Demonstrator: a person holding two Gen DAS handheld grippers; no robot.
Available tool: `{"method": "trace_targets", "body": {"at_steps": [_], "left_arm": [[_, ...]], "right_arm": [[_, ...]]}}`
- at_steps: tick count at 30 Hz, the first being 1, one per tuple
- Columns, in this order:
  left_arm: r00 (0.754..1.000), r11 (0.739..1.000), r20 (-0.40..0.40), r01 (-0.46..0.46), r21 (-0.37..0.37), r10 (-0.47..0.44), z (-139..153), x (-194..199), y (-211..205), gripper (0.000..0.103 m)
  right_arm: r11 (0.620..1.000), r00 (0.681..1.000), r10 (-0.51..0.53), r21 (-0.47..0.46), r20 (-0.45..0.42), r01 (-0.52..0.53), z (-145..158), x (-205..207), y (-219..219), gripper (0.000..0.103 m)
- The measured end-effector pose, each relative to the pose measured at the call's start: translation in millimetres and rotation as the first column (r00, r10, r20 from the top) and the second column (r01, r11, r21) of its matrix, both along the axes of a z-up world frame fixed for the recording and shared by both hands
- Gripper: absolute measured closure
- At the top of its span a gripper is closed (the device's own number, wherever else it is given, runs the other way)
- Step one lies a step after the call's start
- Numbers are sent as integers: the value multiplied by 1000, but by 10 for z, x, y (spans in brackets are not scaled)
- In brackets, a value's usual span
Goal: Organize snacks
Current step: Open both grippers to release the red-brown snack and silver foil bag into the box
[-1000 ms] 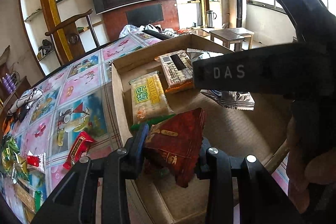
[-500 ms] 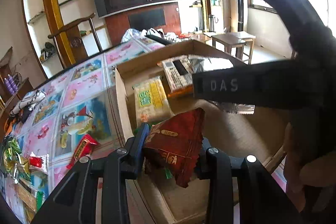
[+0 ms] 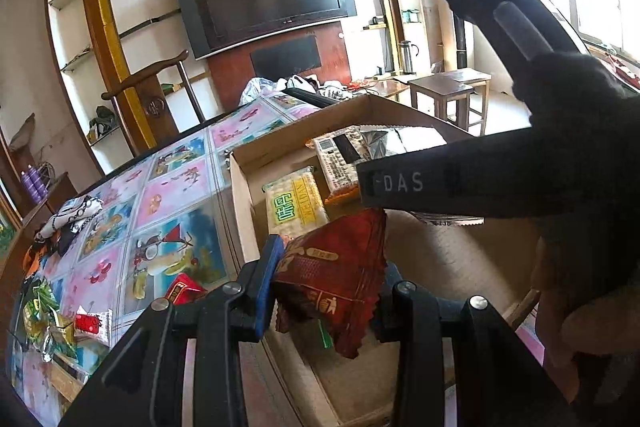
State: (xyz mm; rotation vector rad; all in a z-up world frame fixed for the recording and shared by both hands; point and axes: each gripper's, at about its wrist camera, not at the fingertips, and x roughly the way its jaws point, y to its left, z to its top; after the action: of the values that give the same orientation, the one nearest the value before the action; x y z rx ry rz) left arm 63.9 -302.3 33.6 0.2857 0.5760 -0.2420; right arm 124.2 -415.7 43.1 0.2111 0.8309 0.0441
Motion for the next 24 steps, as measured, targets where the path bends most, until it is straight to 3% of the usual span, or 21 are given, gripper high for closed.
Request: {"method": "trace_targets", "body": {"at_steps": [8, 24], "left_arm": [[985, 998, -167, 33, -47, -41, -121, 127, -9, 68], [981, 998, -190, 32, -45, -40, -127, 134, -18, 68]], "right_arm": [[999, 1000, 24, -24, -7, -24, -18, -3, 48, 39], [999, 1000, 26, -31, -12, -26, -27, -13, 97, 38]]}}
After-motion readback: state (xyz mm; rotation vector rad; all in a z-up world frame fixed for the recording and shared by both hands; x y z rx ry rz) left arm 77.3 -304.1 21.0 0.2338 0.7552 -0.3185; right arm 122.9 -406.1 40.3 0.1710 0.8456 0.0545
